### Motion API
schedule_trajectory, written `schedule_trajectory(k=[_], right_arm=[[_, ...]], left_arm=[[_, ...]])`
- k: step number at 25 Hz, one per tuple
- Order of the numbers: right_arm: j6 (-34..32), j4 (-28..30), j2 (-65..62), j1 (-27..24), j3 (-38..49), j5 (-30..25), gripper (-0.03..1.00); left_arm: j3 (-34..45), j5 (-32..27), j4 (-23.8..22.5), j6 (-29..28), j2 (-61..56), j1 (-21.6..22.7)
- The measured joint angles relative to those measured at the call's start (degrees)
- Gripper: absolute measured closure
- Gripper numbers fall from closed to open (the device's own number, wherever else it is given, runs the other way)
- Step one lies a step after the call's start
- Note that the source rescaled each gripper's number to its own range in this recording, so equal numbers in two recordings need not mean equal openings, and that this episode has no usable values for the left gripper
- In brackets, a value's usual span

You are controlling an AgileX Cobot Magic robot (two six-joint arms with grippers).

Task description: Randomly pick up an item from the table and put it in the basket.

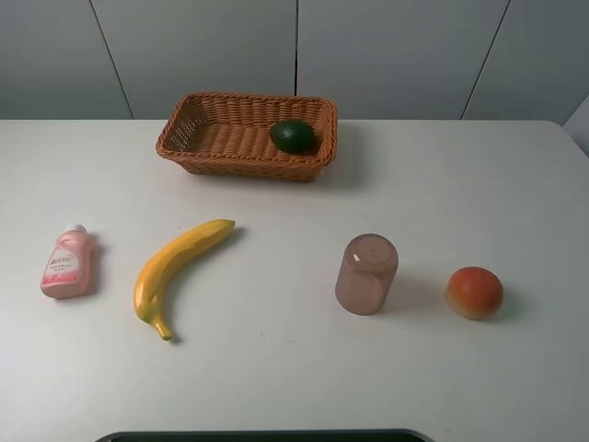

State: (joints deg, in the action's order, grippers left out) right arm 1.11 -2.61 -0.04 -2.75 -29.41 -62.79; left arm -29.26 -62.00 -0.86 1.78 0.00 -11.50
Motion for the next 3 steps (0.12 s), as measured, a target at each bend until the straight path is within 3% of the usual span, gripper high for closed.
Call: schedule_trajectory(k=[3], right_arm=[[0.0, 0.0, 0.0, 0.0, 0.0, 0.0, -0.03]], left_arm=[[0.0, 0.0, 0.0, 0.0, 0.0, 0.0]])
